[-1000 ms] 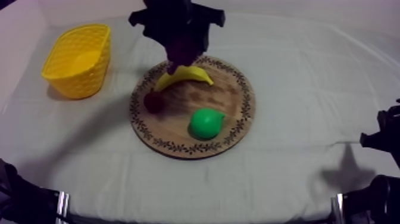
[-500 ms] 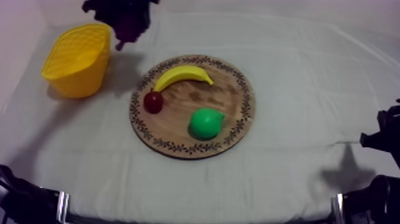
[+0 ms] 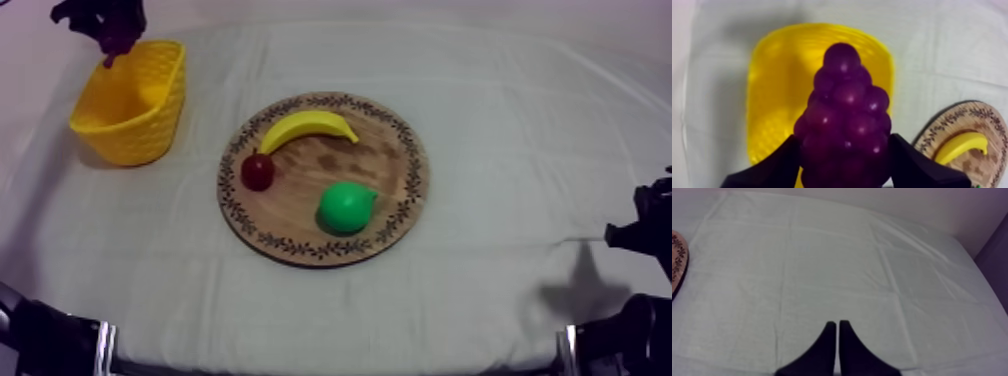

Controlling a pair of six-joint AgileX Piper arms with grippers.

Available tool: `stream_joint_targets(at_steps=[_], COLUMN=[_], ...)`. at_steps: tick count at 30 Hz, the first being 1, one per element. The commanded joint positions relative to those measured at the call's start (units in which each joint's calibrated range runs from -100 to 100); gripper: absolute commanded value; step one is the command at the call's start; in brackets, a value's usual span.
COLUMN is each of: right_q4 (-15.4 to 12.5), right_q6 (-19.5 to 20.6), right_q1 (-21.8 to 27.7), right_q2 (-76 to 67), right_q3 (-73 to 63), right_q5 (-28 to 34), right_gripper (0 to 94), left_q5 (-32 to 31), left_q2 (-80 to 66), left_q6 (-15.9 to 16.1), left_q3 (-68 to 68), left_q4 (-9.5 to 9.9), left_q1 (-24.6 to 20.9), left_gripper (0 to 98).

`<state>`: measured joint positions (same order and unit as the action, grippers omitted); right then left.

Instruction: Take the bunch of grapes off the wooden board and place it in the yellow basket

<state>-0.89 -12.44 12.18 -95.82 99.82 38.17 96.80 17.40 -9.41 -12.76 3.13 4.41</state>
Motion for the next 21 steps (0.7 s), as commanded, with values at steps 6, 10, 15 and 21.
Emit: stream_joint_targets(at_steps=[6, 10, 15, 21], right_q4=[-0.01, -0.01, -0.01, -0.01], right_q6=[0.01, 0.01, 0.01, 0.01], right_q1=[0.00, 0.00, 0.00, 0.00], right_q2=[-0.02, -0.02, -0.02, -0.02], right_q3=[-0.05, -0.05, -0.05, -0.05], right_q5=[-0.03, -0.03, -0.03, -0.03], right_gripper=[0.3, 0.3, 0.3, 0.3], left_q5=[0.23, -0.23, -2.20, -4.04], left_q2=[1.53, 3.65, 7.10, 11.57], left_q6=[0.41, 0.42, 0.43, 0.31], left_q3=[-0.09, 0.50, 1.94, 2.99], left_q4=[0.22, 0.07, -0.78, -1.69], left_q1=[-2.17, -2.31, -2.59, -2.68], left_gripper=[45.2, 45.5, 45.7, 48.9])
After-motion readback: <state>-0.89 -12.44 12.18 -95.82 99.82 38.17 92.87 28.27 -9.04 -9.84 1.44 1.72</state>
